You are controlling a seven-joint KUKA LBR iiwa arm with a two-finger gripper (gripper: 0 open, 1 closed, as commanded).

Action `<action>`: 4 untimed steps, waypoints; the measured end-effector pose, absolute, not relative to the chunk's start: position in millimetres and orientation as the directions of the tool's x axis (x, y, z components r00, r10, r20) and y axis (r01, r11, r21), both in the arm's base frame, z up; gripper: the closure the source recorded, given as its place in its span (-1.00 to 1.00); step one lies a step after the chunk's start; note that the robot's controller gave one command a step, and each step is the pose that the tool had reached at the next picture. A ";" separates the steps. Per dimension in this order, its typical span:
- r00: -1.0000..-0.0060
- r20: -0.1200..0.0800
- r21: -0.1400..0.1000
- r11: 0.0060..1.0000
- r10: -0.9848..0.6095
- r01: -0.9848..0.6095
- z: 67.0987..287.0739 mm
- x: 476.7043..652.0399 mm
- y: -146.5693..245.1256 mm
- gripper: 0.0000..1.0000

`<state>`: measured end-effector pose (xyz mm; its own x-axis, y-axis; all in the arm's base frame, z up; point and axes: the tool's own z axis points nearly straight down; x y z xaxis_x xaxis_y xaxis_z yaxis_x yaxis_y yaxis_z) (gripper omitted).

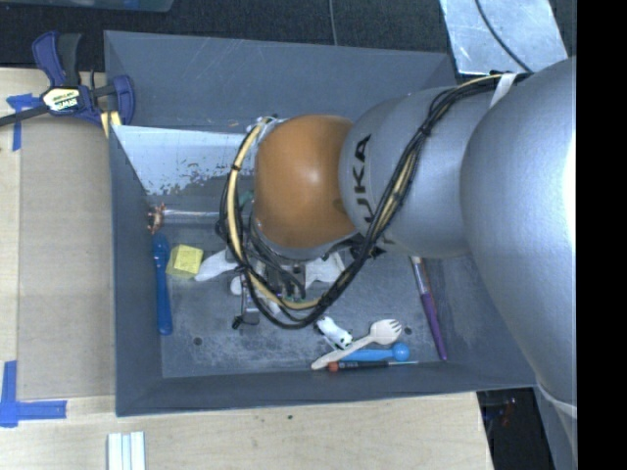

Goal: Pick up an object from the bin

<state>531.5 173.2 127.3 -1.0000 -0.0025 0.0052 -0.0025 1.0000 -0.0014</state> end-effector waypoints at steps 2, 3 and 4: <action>-0.987 -0.003 0.003 0.987 0.161 0.161 69.2 591.6 220.7 -1.00; -0.971 -0.009 0.006 0.971 0.239 0.239 122.9 593.6 222.3 -1.00; -0.985 -0.001 0.001 0.985 0.172 0.172 73.7 590.9 219.4 -1.00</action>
Offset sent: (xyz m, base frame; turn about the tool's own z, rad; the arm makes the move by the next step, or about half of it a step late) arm 0.0595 0.0469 -0.0573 0.1665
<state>590.9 219.4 73.7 -0.9852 0.1716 -0.0008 0.1716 0.9852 0.0008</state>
